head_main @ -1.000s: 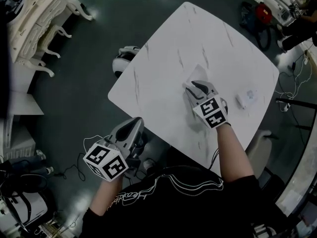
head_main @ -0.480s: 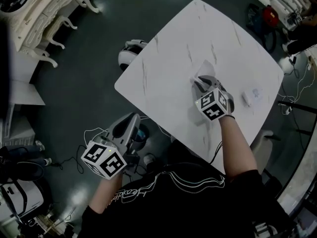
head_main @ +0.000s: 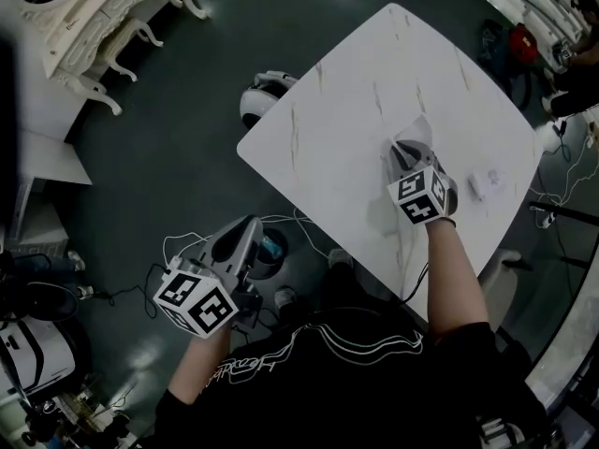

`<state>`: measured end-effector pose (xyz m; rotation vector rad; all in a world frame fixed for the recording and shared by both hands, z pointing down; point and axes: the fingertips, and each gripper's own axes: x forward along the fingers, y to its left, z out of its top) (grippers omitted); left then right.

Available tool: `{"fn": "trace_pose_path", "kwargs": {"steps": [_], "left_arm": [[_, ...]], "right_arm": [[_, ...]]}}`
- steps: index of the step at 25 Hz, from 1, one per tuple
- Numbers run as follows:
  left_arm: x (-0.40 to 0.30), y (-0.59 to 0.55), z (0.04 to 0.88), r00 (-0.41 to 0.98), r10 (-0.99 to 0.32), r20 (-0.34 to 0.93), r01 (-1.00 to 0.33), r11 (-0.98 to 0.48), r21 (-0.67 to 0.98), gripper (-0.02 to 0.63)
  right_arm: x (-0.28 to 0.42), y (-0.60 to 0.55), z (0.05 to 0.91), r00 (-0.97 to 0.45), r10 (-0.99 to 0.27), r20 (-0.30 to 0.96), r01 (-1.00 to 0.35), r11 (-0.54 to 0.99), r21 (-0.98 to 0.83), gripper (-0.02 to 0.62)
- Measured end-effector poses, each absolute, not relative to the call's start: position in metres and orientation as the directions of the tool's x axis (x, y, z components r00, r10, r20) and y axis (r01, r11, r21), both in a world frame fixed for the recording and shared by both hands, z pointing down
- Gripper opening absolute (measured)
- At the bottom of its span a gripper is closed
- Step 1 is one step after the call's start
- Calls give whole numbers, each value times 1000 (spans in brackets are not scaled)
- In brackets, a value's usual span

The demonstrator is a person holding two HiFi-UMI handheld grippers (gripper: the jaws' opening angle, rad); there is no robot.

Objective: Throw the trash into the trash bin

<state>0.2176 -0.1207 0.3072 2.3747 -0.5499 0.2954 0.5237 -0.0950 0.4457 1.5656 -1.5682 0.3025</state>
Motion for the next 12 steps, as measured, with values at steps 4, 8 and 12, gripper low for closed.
{"fn": "trace_pose_path", "kwargs": {"steps": [4, 8, 12], "left_arm": [[198, -117, 305, 881, -331, 338, -472, -666, 577, 5], [175, -114, 294, 883, -349, 315, -470, -664, 582, 5], [148, -108, 283, 887, -363, 285, -461, -674, 577, 5]], "right_arm": [[513, -95, 408, 208, -754, 623, -905, 94, 415, 63], [490, -95, 362, 216, -816, 536, -893, 58, 446, 63], [457, -94, 311, 201, -870, 449, -894, 25, 447, 63]]}}
